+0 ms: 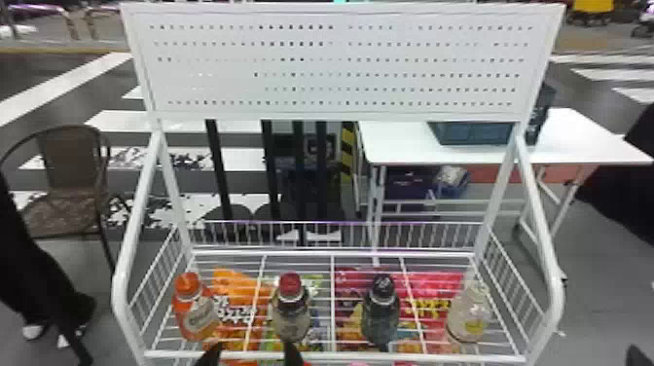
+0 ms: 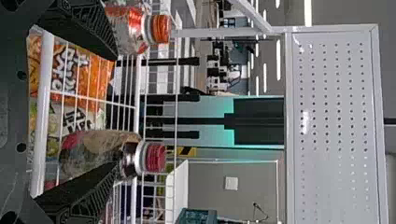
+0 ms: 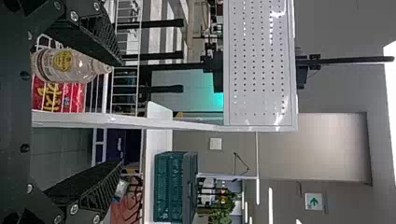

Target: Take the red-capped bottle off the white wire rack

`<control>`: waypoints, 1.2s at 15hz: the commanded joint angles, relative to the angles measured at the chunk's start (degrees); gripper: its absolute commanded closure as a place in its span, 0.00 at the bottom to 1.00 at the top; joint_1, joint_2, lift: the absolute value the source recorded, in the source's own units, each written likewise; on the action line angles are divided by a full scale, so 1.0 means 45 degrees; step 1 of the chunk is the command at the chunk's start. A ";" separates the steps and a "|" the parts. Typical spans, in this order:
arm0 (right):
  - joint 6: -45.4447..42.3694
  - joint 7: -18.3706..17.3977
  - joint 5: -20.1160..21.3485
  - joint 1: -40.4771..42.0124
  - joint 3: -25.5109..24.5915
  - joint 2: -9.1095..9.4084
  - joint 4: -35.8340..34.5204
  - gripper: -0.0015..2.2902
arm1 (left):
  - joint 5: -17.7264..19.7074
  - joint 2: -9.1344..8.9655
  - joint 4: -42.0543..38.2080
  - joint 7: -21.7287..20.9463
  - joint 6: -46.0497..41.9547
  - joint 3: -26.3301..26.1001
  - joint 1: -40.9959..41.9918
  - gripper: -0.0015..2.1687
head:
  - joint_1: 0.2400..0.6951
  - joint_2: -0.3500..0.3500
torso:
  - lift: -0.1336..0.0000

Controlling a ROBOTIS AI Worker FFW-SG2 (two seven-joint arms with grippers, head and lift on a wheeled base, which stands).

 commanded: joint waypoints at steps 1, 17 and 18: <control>-0.0002 0.0000 -0.0001 0.0013 -0.0001 -0.0017 0.0016 0.07 | 0.0120 -0.0403 0.1740 -0.0014 -0.0811 -0.0654 -0.1139 0.04 | 0.57 0.50 | 1.00; -0.0080 0.0079 -0.0001 0.0170 -0.0099 0.0022 0.0075 0.07 | 0.1644 -0.1106 0.5959 -0.0014 -0.0811 -0.1611 -0.4928 0.04 | 0.57 0.50 | 1.00; -0.0080 0.0079 -0.0001 0.0209 -0.0138 0.0022 0.0075 0.07 | 0.1644 -0.1164 0.6232 -0.0033 -0.0850 -0.1630 -0.5103 0.04 | 0.57 0.50 | 1.00</control>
